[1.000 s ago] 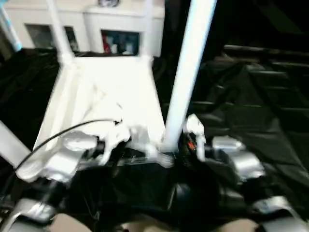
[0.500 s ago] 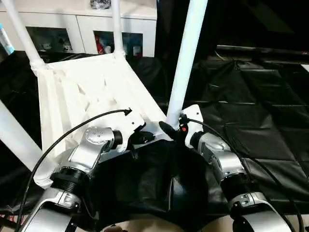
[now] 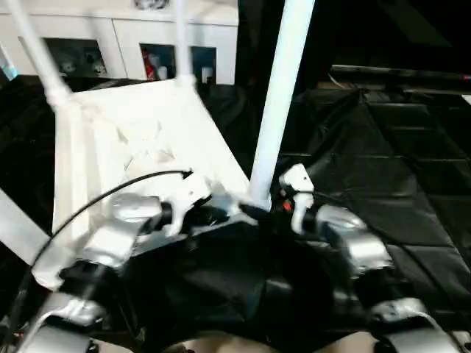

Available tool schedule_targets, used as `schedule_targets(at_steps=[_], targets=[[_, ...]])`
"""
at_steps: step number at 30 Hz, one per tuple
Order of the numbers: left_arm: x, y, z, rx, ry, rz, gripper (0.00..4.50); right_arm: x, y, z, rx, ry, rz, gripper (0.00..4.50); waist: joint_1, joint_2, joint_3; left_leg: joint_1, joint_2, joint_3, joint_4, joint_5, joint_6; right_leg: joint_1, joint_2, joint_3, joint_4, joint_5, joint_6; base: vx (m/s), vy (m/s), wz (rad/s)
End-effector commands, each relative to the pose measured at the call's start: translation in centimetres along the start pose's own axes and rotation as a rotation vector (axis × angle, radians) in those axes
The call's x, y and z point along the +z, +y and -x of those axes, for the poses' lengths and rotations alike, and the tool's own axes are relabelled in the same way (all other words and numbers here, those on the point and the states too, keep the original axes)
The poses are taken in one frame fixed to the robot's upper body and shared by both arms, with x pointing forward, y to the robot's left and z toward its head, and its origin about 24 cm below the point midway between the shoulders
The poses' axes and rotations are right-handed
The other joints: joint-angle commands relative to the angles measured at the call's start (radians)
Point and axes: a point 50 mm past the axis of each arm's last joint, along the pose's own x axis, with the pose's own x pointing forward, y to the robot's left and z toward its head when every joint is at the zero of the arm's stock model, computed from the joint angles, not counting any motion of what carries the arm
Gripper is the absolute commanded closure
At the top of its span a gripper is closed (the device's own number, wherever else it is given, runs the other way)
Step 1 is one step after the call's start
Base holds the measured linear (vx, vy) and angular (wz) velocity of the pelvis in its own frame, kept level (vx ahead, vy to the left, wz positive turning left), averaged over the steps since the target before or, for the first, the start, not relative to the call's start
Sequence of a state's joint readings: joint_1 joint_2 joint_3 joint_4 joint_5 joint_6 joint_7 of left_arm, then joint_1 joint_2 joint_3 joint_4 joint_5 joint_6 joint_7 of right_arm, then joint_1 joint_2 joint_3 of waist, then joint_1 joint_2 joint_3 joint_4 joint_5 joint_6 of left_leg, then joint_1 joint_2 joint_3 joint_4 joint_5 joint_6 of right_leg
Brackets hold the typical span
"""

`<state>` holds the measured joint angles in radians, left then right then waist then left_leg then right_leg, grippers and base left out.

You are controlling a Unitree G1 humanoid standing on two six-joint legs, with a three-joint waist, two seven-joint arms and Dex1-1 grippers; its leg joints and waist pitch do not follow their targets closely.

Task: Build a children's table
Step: Rotate leg to tighten

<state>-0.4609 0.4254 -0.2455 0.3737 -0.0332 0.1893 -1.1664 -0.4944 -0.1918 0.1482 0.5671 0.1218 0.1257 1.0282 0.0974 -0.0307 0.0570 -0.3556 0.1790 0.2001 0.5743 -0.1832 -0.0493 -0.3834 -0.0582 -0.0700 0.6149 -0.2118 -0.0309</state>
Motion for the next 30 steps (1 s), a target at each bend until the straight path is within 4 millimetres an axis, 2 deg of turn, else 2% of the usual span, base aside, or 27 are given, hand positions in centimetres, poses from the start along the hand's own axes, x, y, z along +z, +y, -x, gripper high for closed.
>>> schedule_targets(at_steps=[1,6,7,10,11,12,13,15,17,19,20,22,24,25,27,28,30], targets=[[0.2,-1.3,-1.1,-0.110,0.004,-0.029,4.50,0.0,1.9,-1.2,0.200,0.040,0.043,0.65,0.005,0.012,-0.061,0.012,0.071,-0.030,-0.061,-0.155,0.043,0.041,-0.099,0.061,-0.065,-0.092,-0.225,0.000,0.000,0.00],[0.0,-1.7,-0.2,-0.168,0.012,-0.037,4.50,0.2,1.5,-0.2,0.239,0.062,0.064,0.65,0.013,0.012,-0.058,0.015,0.072,-0.030,-0.064,-0.189,0.026,0.038,-0.103,0.062,-0.071,-0.149,-0.220,0.000,0.000,0.00],[0.0,-1.7,-0.2,-0.168,0.012,-0.037,4.50,0.2,1.5,-0.2,0.239,0.062,0.064,0.91,0.013,0.011,-0.058,0.014,0.071,-0.030,-0.064,-0.189,0.022,0.039,-0.103,0.063,-0.071,-0.154,-0.217,0.000,0.000,0.00],[-0.3,-1.8,0.2,-0.182,0.023,-0.035,4.50,0.3,1.3,0.1,0.262,0.074,0.053,0.97,0.014,0.011,-0.061,0.015,0.070,-0.030,-0.063,-0.174,0.022,0.039,-0.102,0.063,-0.069,-0.137,-0.217,0.000,0.000,0.00],[-0.4,-1.8,0.3,-0.187,0.027,-0.034,4.50,0.2,1.3,0.2,0.273,0.080,0.048,1.16,0.015,0.012,-0.062,0.014,0.070,-0.030,-0.061,-0.160,0.026,0.040,-0.101,0.062,-0.065,-0.110,-0.222,0.000,0.000,0.00],[-0.5,-1.9,0.4,-0.192,0.032,-0.030,4.50,0.3,1.3,0.3,0.284,0.082,0.043,1.16,0.014,0.006,-0.063,0.013,0.070,-0.029,-0.060,-0.150,0.032,0.041,-0.099,0.061,-0.063,-0.089,-0.226,0.000,0.000,0.00],[-0.5,-1.9,0.5,-0.196,0.035,-0.027,4.50,0.3,1.3,0.3,0.291,0.083,0.040,1.31,0.015,0.008,-0.063,0.013,0.070,-0.030,-0.060,-0.145,0.034,0.041,-0.100,0.060,-0.061,-0.083,-0.228,0.000,0.000,0.00],[-0.7,-2.0,0.6,-0.206,0.041,-0.015,4.50,0.3,1.4,0.4,0.306,0.079,0.027,1.45,0.016,0.009,-0.063,0.012,0.070,-0.029,-0.059,-0.144,0.038,0.041,-0.101,0.060,-0.062,-0.087,-0.231,0.000,0.000,0.00],[-0.7,-2.1,0.6,-0.207,0.041,-0.010,4.50,0.2,1.6,0.3,0.318,0.076,0.012,1.60,0.016,0.005,-0.062,0.012,0.070,-0.029,-0.059,-0.147,0.039,0.042,-0.102,0.060,-0.064,-0.102,-0.229,0.000,0.000,0.00],[-0.6,-2.0,0.4,-0.191,0.032,-0.011,4.50,0.0,1.9,0.1,0.326,0.067,-0.016,1.75,0.017,0.007,-0.061,0.012,0.071,-0.029,-0.060,-0.152,0.038,0.040,-0.101,0.060,-0.065,-0.122,-0.226,0.000,0.000,0.00],[-0.6,-2.0,0.2,-0.174,0.031,-0.012,4.50,-0.1,2.1,-0.1,0.311,0.050,-0.036,1.78,0.018,0.004,-0.061,0.012,0.071,-0.029,-0.060,-0.152,0.034,0.040,-0.103,0.061,-0.066,-0.132,-0.221,0.000,0.000,0.00],[-0.5,-1.7,-0.1,-0.138,0.025,-0.011,4.50,-0.1,2.0,-0.6,0.252,0.027,-0.049,1.83,0.017,0.003,-0.061,0.013,0.070,-0.030,-0.061,-0.157,0.028,0.039,-0.102,0.061,-0.068,-0.141,-0.215,0.000,0.000,0.00],[0.0,-1.0,-0.8,-0.052,0.006,0.004,4.50,-0.4,1.5,-1.5,0.118,0.014,-0.066,1.84,0.012,0.003,-0.057,0.014,0.069,-0.031,-0.064,-0.178,0.014,0.036,-0.105,0.063,-0.072,-0.177,-0.207,0.000,0.000,0.00],[0.1,-0.9,-0.9,-0.038,0.002,0.006,4.50,-0.4,1.4,-1.6,0.097,0.014,-0.071,1.85,0.009,0.002,-0.055,0.015,0.068,-0.033,-0.066,-0.197,0.006,0.034,-0.106,0.063,-0.077,-0.210,-0.203,0.000,0.000,0.00],[0.7,-0.2,-1.6,0.036,-0.026,0.026,4.50,-0.8,0.7,-2.4,-0.051,0.010,-0.105,1.86,0.004,0.001,-0.050,0.022,0.067,-0.037,-0.070,-0.257,-0.020,0.029,-0.110,0.065,-0.091,-0.347,-0.172,0.000,0.000,0.00],[1.1,0.1,-2.0,0.074,-0.036,0.030,4.50,-1.0,0.6,-2.8,-0.112,0.005,-0.125,1.86,-0.002,0.002,-0.052,0.021,0.066,-0.041,-0.072,-0.271,-0.032,0.031,-0.112,0.064,-0.095,-0.383,-0.160,0.000,0.000,0.00],[1.7,0.5,-2.9,0.125,-0.035,0.028,4.50,-1.2,1.0,-3.7,-0.163,-0.011,-0.154,1.86,-0.006,0.002,-0.053,0.025,0.067,-0.042,-0.072,-0.278,-0.039,0.026,-0.110,0.065,-0.097,-0.388,-0.149,0.000,0.000,0.00]])
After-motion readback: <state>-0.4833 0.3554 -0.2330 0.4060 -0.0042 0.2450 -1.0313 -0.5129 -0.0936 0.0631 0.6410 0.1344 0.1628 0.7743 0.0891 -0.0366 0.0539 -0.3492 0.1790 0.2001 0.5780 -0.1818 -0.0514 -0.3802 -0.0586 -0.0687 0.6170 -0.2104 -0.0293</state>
